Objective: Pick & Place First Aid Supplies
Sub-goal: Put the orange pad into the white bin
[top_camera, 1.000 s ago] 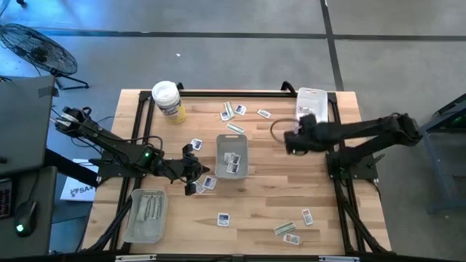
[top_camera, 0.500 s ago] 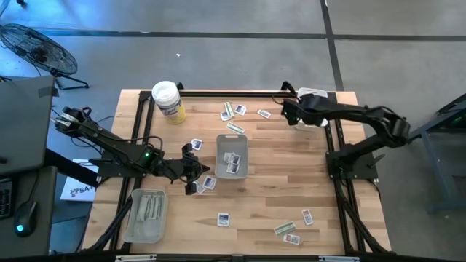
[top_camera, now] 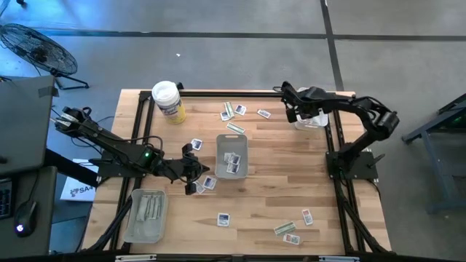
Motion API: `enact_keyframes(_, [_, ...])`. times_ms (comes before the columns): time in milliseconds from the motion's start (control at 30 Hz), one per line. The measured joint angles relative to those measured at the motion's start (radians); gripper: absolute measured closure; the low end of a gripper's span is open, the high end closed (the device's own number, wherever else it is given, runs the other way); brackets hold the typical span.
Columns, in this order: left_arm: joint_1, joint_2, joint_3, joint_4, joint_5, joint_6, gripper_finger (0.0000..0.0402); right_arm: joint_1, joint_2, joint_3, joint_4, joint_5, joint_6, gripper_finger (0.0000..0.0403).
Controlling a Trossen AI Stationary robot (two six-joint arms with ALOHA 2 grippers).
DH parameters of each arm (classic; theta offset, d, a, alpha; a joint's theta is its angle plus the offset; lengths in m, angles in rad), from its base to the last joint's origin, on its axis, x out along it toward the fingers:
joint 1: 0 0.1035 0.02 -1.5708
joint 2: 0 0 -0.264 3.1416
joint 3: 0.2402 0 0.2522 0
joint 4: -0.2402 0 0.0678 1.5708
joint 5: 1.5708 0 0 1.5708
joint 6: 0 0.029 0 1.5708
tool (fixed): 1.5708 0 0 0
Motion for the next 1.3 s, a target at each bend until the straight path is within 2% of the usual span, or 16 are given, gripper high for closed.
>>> enact_keyframes(200, [0.000,0.000,0.000,-0.001,0.001,0.000,0.0399,-0.020,-0.038,0.044,-0.055,-0.114,-0.100,0.0302])
enact_keyframes(333, [0.000,0.000,0.000,-0.002,0.002,0.000,0.0399,0.061,-0.090,0.099,-0.176,-0.160,-0.130,0.0294])
enact_keyframes(500, [0.000,0.000,0.000,-0.003,0.002,0.000,0.0399,0.313,-0.203,0.108,-0.267,-0.188,-0.005,0.0302])
enact_keyframes(700, [0.000,0.000,0.000,-0.003,0.002,0.000,0.0399,0.752,-0.270,0.043,-0.237,-0.381,0.221,0.0305])
enact_keyframes(833, [0.000,0.000,0.000,-0.003,0.002,0.000,0.0399,1.046,-0.266,-0.036,-0.107,-0.530,0.279,0.0304])
enact_keyframes(967, [0.000,0.000,0.000,-0.003,0.002,0.000,0.0399,1.272,-0.264,-0.147,0.137,-0.571,0.335,0.0304])
enact_keyframes(1133, [0.000,0.000,0.000,-0.003,0.002,0.000,0.0399,1.425,-0.262,-0.284,0.441,-0.562,0.381,0.0304])
enact_keyframes(1300, [0.000,0.000,0.000,-0.003,0.002,0.000,0.0399,1.497,-0.262,-0.376,0.493,-0.618,0.421,0.0304])
